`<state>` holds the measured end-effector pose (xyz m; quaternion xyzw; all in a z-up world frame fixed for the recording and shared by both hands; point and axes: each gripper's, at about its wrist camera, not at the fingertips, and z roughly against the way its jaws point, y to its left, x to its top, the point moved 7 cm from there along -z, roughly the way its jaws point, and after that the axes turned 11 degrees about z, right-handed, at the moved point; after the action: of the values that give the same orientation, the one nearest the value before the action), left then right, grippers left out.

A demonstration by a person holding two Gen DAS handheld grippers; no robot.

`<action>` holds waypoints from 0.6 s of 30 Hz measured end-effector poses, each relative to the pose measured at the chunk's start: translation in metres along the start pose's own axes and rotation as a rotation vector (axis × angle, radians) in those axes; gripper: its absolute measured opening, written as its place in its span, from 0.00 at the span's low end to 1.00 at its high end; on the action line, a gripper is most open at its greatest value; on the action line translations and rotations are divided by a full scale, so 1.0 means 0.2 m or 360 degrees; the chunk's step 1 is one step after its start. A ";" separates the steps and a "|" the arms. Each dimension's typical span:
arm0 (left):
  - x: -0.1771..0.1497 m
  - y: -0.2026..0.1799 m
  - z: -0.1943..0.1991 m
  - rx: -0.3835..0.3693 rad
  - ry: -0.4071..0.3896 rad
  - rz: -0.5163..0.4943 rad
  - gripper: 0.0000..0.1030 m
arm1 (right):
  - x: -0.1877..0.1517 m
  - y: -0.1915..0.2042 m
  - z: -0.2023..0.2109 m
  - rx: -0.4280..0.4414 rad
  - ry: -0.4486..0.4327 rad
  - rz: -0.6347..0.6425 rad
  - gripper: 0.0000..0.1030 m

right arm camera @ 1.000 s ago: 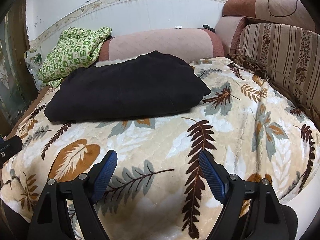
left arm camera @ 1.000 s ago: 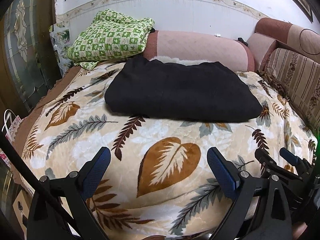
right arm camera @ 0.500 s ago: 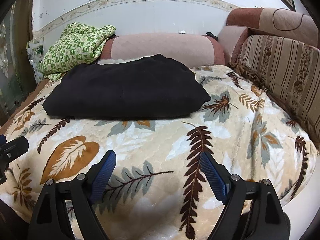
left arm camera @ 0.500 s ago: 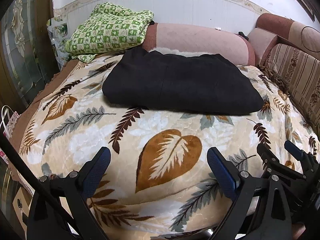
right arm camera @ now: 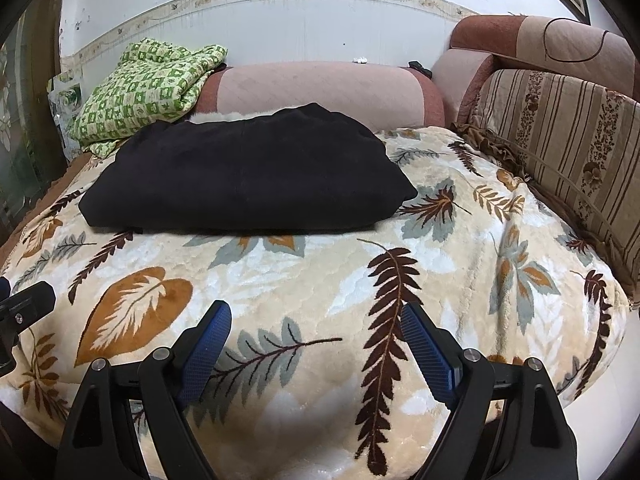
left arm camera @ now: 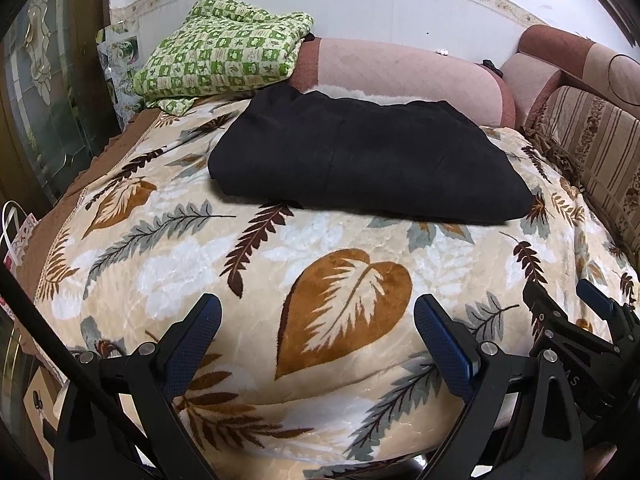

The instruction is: Fold large clothes

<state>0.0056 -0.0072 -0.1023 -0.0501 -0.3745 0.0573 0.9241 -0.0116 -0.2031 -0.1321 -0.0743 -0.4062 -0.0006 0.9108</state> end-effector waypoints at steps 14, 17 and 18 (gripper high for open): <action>-0.02 0.03 -0.03 0.0008 0.0032 0.0022 0.94 | 0.00 0.01 0.01 -0.0009 -0.0004 0.0018 0.87; -0.02 0.03 -0.03 0.0011 0.0036 0.0027 0.94 | 0.00 0.01 0.02 -0.0011 -0.0008 0.0021 0.87; -0.02 0.03 -0.03 0.0013 0.0039 0.0028 0.94 | 0.00 0.01 0.02 -0.0010 -0.0008 0.0022 0.87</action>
<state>0.0067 -0.0015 -0.1110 -0.0504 -0.3625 0.0664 0.9283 -0.0136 -0.1999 -0.1297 -0.0801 -0.4078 0.0046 0.9095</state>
